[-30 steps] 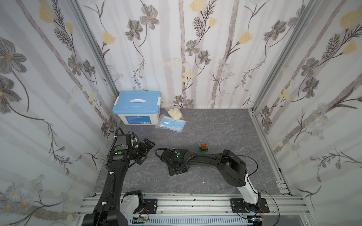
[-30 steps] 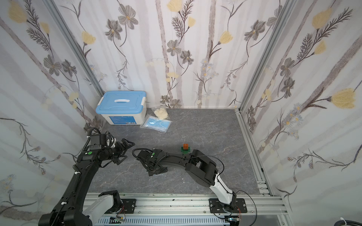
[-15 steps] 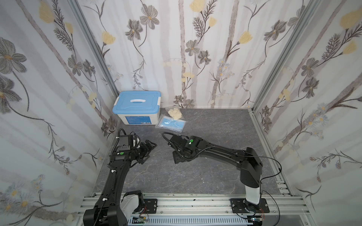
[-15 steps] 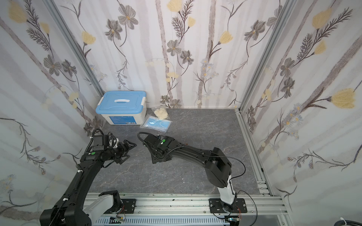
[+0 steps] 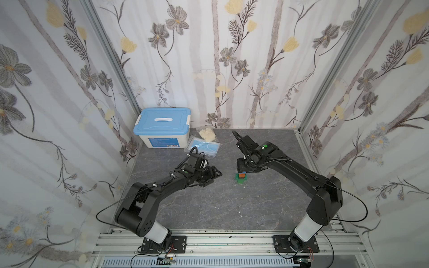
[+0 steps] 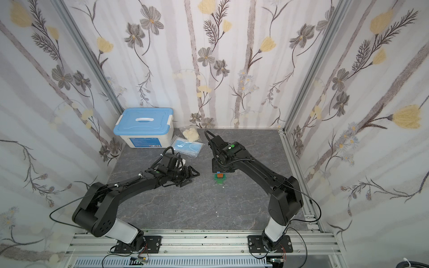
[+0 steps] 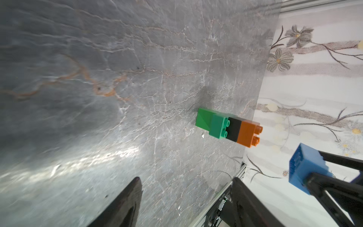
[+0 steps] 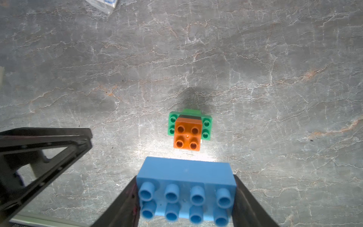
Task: Assemble the letter f with lego
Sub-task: Assemble the lego brick with the lego brick.
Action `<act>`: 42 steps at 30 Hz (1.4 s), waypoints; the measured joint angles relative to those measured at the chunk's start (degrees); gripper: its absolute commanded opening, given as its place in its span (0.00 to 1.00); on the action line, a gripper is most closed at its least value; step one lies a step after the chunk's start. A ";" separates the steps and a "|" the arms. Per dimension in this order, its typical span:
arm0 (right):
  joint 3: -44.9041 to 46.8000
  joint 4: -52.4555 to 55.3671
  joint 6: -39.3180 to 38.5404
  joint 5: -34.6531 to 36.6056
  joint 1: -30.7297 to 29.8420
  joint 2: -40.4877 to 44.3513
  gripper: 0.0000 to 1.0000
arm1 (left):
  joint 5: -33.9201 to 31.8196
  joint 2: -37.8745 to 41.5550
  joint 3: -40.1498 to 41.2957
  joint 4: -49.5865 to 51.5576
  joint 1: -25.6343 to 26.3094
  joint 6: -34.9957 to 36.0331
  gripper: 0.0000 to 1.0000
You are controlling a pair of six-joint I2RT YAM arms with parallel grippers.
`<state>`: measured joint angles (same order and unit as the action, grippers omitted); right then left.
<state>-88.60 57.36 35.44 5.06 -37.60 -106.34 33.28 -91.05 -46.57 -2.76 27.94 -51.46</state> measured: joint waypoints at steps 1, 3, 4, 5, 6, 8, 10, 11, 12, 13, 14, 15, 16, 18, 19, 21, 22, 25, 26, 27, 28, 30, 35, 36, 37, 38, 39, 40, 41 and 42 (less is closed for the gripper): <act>0.00 0.00 -0.46 -0.28 0.48 -0.37 0.56 | 0.35 -1.70 -0.28 -1.99 0.39 -0.52 0.71; 0.00 -0.02 -0.90 -0.37 0.94 -1.22 0.56 | 1.40 -4.72 -0.74 -6.73 1.27 -1.62 0.70; 0.07 -0.04 -1.09 -0.66 1.09 -1.53 0.56 | 1.75 -5.81 -1.05 -8.59 1.64 -2.14 0.70; 0.13 -0.04 -1.51 -1.11 1.31 -1.79 0.56 | 2.10 -6.82 -1.53 -10.27 2.08 -2.58 0.70; 0.17 -0.07 -1.53 -1.88 1.55 -2.03 0.56 | 2.47 -7.58 -2.01 -11.72 2.54 -2.73 0.70; 0.17 -0.17 -1.95 -2.05 2.12 -2.47 0.56 | 3.06 -8.79 -3.04 -14.10 3.34 -2.93 0.70; 0.17 -0.28 -2.32 -2.10 2.51 -2.93 0.55 | 3.54 -10.08 -3.96 -15.91 3.91 -3.04 0.70; 0.17 -0.28 -2.34 -2.10 2.71 -3.13 0.55 | 3.85 -10.80 -4.22 -16.83 4.07 -3.19 0.69; 0.17 -0.28 -2.40 -2.21 2.75 -3.32 0.54 | 4.00 -11.56 -4.44 -17.55 4.15 -3.34 0.69; 0.15 -0.28 -2.51 -2.34 2.75 -3.52 0.54 | 4.11 -12.22 -4.57 -17.97 4.24 -3.72 0.68; 0.15 -0.31 -2.54 -2.34 2.75 -3.80 0.54 | 4.31 -13.07 -4.66 -18.58 4.33 -4.07 0.67; 0.11 -0.31 -2.62 -2.40 2.75 -4.11 0.54 | 4.35 -13.75 -4.66 -19.15 4.42 -4.20 0.67; 0.11 -0.35 -2.93 -2.62 2.75 -4.42 0.54 | 4.50 -14.36 -4.66 -19.67 4.55 -4.50 0.67; 0.11 -0.37 -2.95 -3.41 2.82 -5.03 0.54 | 4.83 -15.26 -4.66 -20.48 4.98 -5.07 0.66; 0.11 -0.39 -2.95 -3.34 2.84 -5.20 0.53 | 5.05 -15.52 -4.66 -20.92 5.14 -5.33 0.66; 0.11 -0.52 -3.08 -3.37 2.95 -5.46 0.53 | 5.42 -16.02 -4.66 -22.01 5.53 -5.55 0.65; 0.11 -0.55 -3.37 -3.37 3.06 -5.60 0.53 | 5.55 -16.22 -4.66 -22.40 5.68 -5.62 0.64; 0.11 -0.70 -3.37 -3.39 3.45 -5.97 0.53 | 5.84 -17.05 -4.76 -23.67 5.99 -5.97 0.61; 0.11 -0.72 -3.39 -3.39 3.56 -6.03 0.53 | 5.92 -17.33 -4.76 -24.11 6.03 -6.16 0.60; 0.11 -0.72 -3.39 -3.39 3.56 -6.05 0.53 | 5.97 -17.59 -4.76 -24.52 6.10 -6.34 0.60; 0.11 -0.76 -3.39 -3.39 3.63 -6.08 0.53 | 5.97 -17.92 -4.74 -25.07 6.14 -6.62 0.59; 0.11 -0.76 -3.43 -3.41 3.80 -6.19 0.53 | 6.03 -18.67 -4.50 -26.80 6.16 -7.15 0.57; 0.11 -1.03 -3.80 -3.98 4.11 -6.54 0.52 | 6.58 -20.02 -3.63 -31.04 6.34 -8.76 0.53; 0.11 -1.09 -3.82 -3.98 4.20 -6.64 0.51 | 6.73 -20.11 -3.56 -31.91 6.34 -8.87 0.52; 0.07 -1.18 -3.82 -4.13 4.22 -6.73 0.51 | 6.84 -20.20 -3.54 -32.63 6.34 -9.03 0.52; -0.02 -1.22 -3.85 -4.46 4.26 -6.84 0.51 | 6.86 -20.35 -3.50 -33.40 6.34 -9.18 0.51; -0.07 -1.18 -3.87 -4.48 4.26 -6.93 0.50 | 6.88 -20.50 -3.37 -34.10 6.34 -9.25 0.50; -0.13 -1.14 -3.87 -4.48 4.26 -7.02 0.50 | 6.95 -20.65 -3.23 -34.62 6.34 -9.51 0.50; -0.17 -1.16 -3.89 -4.50 4.26 -7.08 0.50 | 7.08 -20.79 -3.08 -35.06 6.34 -9.86 0.48; -0.22 -1.14 -3.98 -4.79 4.26 -7.15 0.49 | 7.23 -20.94 -2.99 -35.32 6.34 -10.10 0.47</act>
<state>-88.82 56.23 31.46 0.27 -33.34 -113.49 40.51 -111.98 -49.56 -38.09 34.28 -61.56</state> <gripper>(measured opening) 0.638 0.491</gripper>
